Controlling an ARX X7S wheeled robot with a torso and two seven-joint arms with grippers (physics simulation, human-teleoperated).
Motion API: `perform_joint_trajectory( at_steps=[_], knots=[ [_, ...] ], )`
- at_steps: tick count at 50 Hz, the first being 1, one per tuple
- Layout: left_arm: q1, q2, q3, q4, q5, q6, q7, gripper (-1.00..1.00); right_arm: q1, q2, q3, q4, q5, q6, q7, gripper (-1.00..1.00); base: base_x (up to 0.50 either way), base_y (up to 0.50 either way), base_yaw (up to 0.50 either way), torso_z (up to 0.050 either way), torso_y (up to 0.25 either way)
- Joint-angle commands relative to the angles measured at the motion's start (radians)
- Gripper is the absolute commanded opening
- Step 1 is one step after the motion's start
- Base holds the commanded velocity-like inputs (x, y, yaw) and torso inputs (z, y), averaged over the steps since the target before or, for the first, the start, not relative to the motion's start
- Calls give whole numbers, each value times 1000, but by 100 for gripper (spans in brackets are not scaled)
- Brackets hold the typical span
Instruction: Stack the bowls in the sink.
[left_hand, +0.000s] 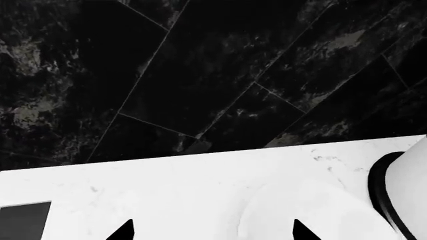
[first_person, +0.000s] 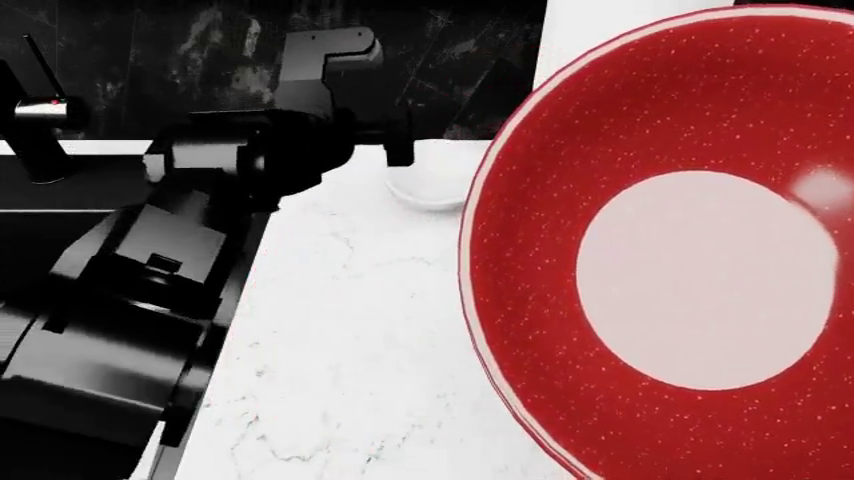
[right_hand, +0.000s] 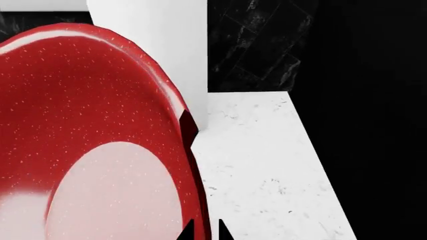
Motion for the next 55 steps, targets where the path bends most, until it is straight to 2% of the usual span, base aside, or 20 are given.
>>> perform_joint_trajectory(
  at_steps=[1,6,23,35,46,55],
  knots=[
    [1,4,220,2,-214,-4,-29,100,17,3,10,2,-13,2,-6,-100,0,0,0,0,0],
    [-3,4,299,-14,-358,3,-30,100,10,3,10,-5,-19,-1,-15,-100,0,0,0,0,0],
    [9,4,686,-35,-824,62,-120,100,-25,3,-4,-22,-60,-29,-54,-100,0,0,0,0,0],
    [8,4,815,-37,-1000,117,-180,100,-32,3,3,-23,-61,-31,-56,-100,0,0,0,0,0],
    [21,4,1034,-24,-1221,171,-188,100,-52,3,-4,-28,-91,-52,-87,-100,0,0,0,0,0],
    [36,4,1120,0,-1295,190,-186,100,-65,3,-8,-30,-106,-66,-99,-100,0,0,0,0,0]
  ],
)
